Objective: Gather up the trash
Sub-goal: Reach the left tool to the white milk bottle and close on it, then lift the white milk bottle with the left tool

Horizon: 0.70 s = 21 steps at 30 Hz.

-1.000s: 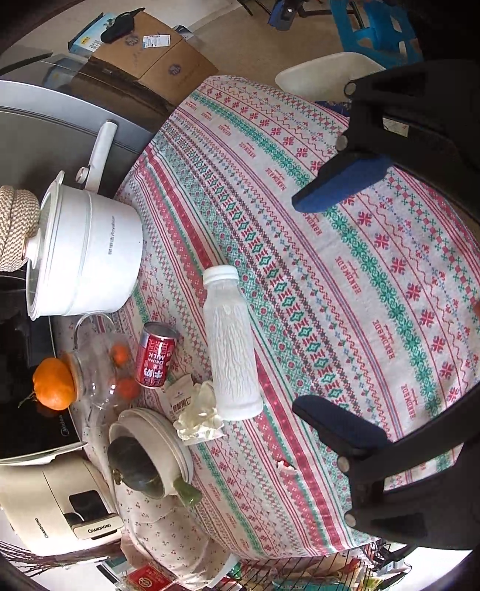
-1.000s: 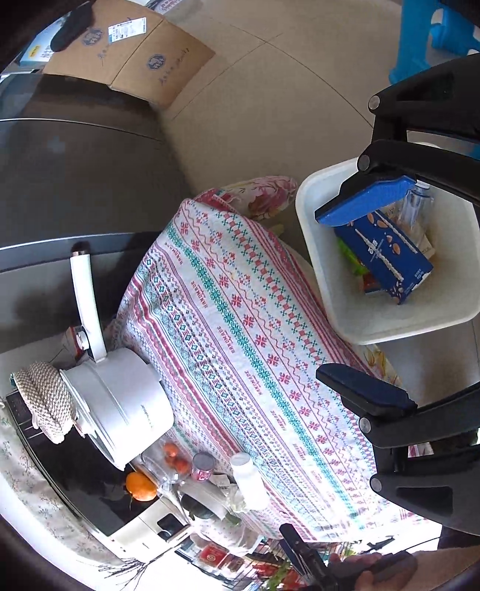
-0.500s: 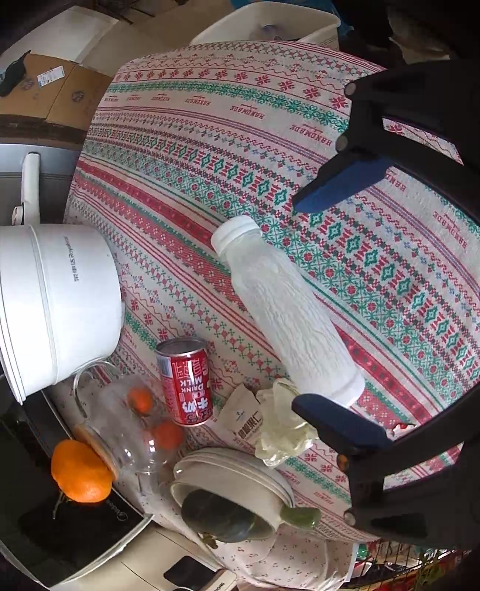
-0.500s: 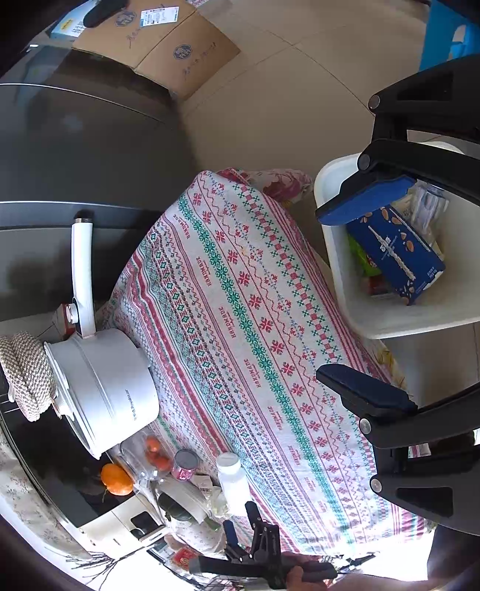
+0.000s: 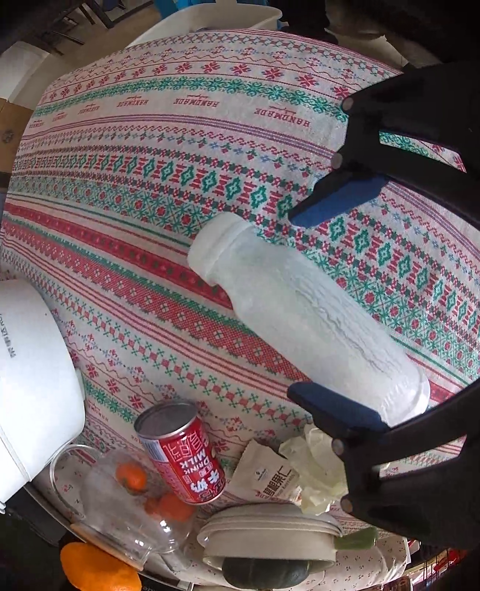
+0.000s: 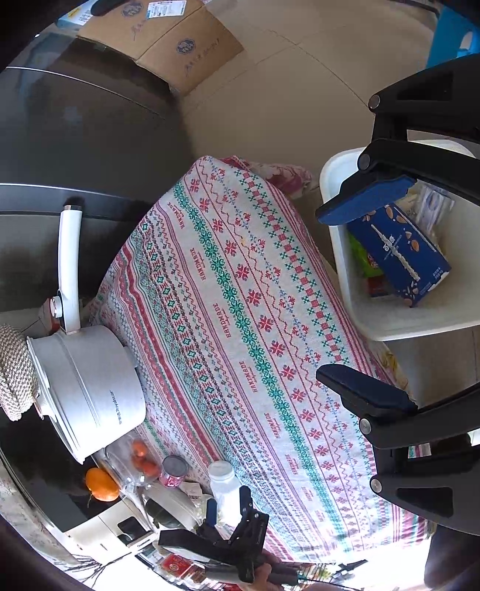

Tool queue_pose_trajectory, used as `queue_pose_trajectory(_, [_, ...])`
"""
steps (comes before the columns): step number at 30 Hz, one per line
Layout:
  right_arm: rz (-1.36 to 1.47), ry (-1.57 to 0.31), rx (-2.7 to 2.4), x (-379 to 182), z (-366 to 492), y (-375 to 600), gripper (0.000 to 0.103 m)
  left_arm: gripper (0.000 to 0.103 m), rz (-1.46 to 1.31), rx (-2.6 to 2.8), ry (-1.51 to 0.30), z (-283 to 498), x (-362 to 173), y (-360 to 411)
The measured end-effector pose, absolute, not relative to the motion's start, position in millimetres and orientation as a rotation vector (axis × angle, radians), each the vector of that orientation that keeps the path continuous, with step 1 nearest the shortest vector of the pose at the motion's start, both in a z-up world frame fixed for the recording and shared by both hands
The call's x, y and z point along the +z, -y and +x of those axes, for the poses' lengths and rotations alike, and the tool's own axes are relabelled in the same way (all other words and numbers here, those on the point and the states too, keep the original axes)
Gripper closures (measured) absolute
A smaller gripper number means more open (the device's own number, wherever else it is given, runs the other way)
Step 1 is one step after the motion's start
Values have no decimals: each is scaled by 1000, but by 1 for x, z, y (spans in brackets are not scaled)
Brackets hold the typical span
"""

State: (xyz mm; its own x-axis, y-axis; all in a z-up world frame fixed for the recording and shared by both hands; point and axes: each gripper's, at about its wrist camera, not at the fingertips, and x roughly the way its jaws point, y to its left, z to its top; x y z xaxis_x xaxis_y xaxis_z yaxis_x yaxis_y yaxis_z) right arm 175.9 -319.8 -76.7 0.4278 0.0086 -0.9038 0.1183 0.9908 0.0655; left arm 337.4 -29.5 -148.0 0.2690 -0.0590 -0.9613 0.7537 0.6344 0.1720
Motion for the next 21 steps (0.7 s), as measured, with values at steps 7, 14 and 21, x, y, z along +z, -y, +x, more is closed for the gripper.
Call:
queue_pose_trajectory(7, [139, -1127, -53, -75, 176, 315, 24, 51, 614, -580, -1302, 322, -155, 22])
queue_pose_trajectory(14, [159, -1106, -48, -67, 177, 311, 24, 52, 424, -465, -1274, 286, -143, -1])
queue_pose_trajectory(21, [184, -1056, -27, -52, 181, 300, 24, 52, 53, -387, -1159, 239, -84, -38])
